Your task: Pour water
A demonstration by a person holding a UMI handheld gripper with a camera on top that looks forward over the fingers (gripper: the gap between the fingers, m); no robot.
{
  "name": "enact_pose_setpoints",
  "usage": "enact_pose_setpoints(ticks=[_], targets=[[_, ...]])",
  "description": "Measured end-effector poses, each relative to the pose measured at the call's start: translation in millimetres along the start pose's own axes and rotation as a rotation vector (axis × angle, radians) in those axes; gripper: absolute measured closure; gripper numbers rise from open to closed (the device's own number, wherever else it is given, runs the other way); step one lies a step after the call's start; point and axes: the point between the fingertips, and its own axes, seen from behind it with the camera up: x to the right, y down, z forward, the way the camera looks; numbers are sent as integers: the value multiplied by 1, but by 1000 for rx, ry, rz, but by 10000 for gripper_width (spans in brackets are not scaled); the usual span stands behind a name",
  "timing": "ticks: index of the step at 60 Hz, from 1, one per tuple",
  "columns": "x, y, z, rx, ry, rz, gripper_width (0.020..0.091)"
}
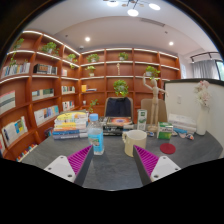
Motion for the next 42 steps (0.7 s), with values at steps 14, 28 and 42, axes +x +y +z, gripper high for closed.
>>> enact_pose_setpoints(ticks=[14,28,42], targets=[[-87,37,91,18,-69,51,290],[-109,38,166,2,-65,38,296],[-110,22,206,47,-35,54,491]])
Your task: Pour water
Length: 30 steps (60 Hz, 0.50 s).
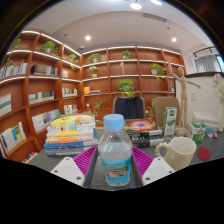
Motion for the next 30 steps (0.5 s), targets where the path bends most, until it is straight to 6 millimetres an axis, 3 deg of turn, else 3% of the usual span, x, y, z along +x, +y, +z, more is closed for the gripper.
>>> enact_pose_setpoints(ticks=[3,8,15,22,30], targets=[[9,2,4,-8,44,-13,639],[7,2,6,-4,34,-29,681],[8,2,7,-14,24,-43,796],[8,2,4,-20,11,-7,801],[20,-5,2,-35,-8,213,803]])
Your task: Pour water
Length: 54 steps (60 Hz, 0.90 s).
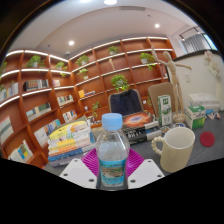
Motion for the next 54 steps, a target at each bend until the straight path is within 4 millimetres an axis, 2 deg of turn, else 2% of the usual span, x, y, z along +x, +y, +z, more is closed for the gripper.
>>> enact_pose_setpoints(ticks=[9,11,20,21,23,27,28,29,42,44,51,54], targets=[[15,-27,-11,47,-30,349,802],[13,-36,-17,56,-46,448,803],[23,-69,-22,140,-155,885,803],[19,-74,-30,141,-157,935,802],[27,-79,-21,159,-176,1020,803],[33,-89,-20,185,-209,1160,803],[27,-92,-34,183,-211,1202,804],[30,-93,-27,190,-214,1226,802],[50,-107,-34,246,-259,1547,802],[55,-107,-28,246,-263,1573,802],[56,-96,-29,208,-239,1596,800],[59,-94,-21,198,-237,1595,801]])
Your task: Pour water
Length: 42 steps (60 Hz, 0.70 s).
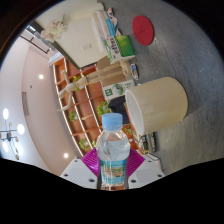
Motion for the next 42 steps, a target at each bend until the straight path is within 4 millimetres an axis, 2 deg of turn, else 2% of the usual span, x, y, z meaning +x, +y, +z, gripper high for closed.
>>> enact_pose_setpoints(ticks=[17,24,30,36,42], targets=[[16,14,1,-36,51,-20,800],[3,21,-2,-48,49,-59,799],[-13,24,-3,-62,69,-171,800],[-29,18,-5,-61,104,-350,799],[-52,-1,-7,-42,136,-641,798]])
